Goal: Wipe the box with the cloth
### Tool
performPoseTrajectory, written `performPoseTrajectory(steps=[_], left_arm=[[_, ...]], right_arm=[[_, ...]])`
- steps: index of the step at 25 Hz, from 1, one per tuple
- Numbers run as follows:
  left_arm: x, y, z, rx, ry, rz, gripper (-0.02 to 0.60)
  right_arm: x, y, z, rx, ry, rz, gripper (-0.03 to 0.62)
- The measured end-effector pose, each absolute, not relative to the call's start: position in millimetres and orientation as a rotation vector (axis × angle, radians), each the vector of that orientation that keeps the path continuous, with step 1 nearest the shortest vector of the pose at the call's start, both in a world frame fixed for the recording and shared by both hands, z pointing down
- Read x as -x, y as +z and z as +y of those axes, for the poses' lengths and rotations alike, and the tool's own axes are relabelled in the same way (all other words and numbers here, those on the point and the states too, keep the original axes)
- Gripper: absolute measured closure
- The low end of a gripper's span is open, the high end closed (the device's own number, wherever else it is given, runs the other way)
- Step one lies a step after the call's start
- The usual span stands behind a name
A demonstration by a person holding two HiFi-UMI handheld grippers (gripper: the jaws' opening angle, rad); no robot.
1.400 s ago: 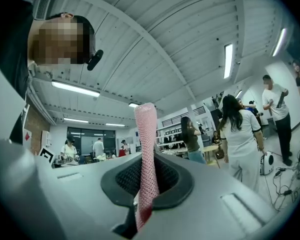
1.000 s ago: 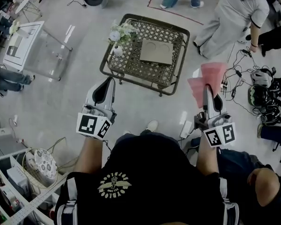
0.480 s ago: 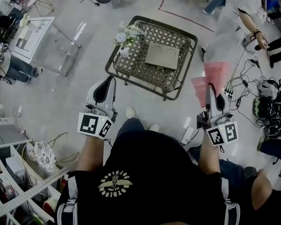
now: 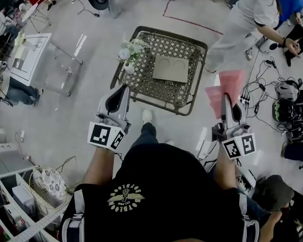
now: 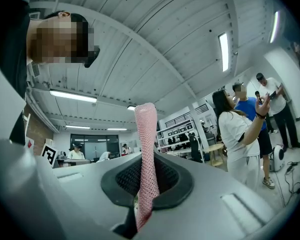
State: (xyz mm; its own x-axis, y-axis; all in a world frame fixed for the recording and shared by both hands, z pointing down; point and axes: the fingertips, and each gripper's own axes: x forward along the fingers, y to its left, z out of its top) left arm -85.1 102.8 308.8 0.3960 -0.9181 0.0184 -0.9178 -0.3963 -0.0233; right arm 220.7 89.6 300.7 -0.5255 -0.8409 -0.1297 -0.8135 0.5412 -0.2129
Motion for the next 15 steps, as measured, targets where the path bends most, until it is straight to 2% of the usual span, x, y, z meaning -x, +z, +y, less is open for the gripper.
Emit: performPoseTrajectory(steps=[15], left_arm=[[97, 327, -26, 2.771, -0.041, 1.584, 0.581]], right_arm=[[-184, 309, 2, 1.515, -0.214, 2.552, 0.577]])
